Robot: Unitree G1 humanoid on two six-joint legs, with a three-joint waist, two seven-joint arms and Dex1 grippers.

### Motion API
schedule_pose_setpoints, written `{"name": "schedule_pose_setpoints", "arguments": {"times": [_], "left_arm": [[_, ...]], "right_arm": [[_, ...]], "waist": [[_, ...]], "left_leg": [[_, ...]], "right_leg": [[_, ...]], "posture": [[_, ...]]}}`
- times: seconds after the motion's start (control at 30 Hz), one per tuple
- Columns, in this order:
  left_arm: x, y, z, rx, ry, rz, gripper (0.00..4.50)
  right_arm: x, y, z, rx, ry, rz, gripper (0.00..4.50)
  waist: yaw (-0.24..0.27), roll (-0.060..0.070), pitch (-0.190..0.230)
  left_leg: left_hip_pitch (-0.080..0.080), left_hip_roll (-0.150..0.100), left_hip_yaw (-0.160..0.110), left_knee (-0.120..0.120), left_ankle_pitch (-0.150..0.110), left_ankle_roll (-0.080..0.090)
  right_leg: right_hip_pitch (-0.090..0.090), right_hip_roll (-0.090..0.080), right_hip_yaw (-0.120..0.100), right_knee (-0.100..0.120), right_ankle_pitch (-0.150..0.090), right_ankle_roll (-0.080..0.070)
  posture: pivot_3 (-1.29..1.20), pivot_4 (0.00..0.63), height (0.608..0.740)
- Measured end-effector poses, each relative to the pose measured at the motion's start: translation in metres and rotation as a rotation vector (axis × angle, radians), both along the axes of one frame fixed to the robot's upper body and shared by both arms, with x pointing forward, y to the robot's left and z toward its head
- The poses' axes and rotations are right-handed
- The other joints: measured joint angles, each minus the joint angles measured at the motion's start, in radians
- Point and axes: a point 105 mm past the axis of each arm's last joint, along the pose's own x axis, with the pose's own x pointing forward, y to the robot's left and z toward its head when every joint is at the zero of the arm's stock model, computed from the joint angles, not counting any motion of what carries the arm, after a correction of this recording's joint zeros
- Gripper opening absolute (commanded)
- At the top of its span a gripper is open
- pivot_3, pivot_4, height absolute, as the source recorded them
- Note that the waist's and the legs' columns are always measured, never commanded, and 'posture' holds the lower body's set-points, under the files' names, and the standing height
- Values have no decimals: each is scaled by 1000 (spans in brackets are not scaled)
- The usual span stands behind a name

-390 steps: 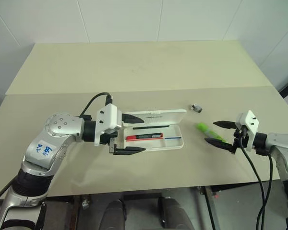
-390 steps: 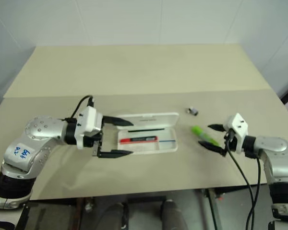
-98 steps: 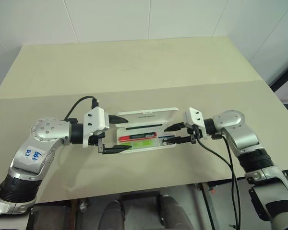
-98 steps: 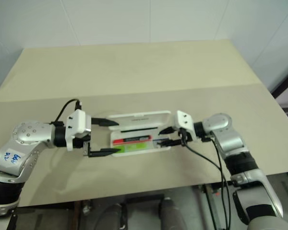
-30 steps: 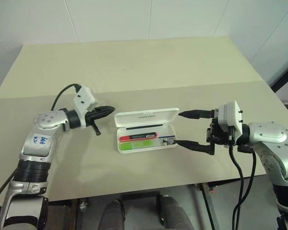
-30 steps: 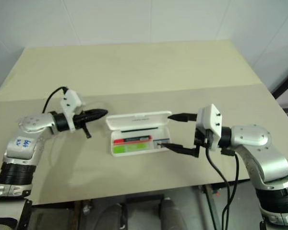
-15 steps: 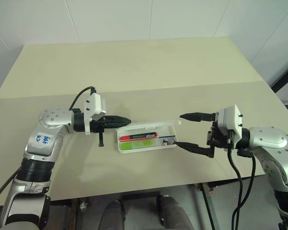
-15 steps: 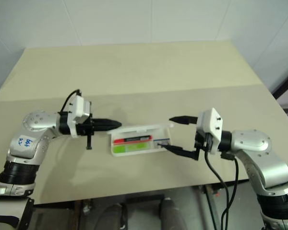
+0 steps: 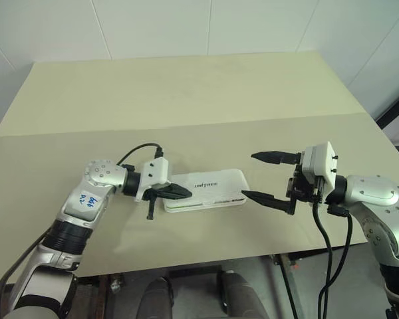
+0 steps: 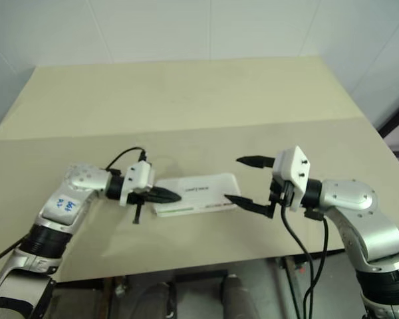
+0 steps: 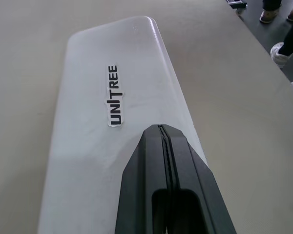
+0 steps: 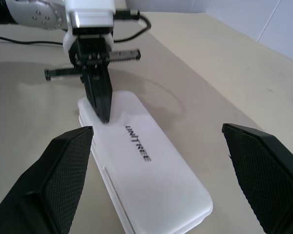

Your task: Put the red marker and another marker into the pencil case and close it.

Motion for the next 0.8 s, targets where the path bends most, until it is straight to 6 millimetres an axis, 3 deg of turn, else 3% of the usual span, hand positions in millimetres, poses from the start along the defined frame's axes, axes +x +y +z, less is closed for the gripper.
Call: {"name": "schedule_pose_setpoints", "arguments": {"times": [0.27,0.73,0.8], "left_arm": [[4,-17,-2,8,-28,-8,21],[-2,-16,3,16,33,17,21],[-11,-11,11,-45,61,12,403]], "right_arm": [[0,2,3,14,-19,-19,4500],[3,5,8,48,-36,-34,4500],[4,6,8,53,-32,-31,4500]], "waist": [[13,0,0],[12,0,0],[11,0,0]], "left_leg": [[0,0,0,1,0,0],[0,0,0,0,0,0],[0,0,0,0,0,0]], "right_leg": [[0,0,0,0,0,0],[0,0,0,0,0,0],[0,0,0,0,0,0]], "posture": [[0,150,740],[0,150,740],[0,150,740]]}}
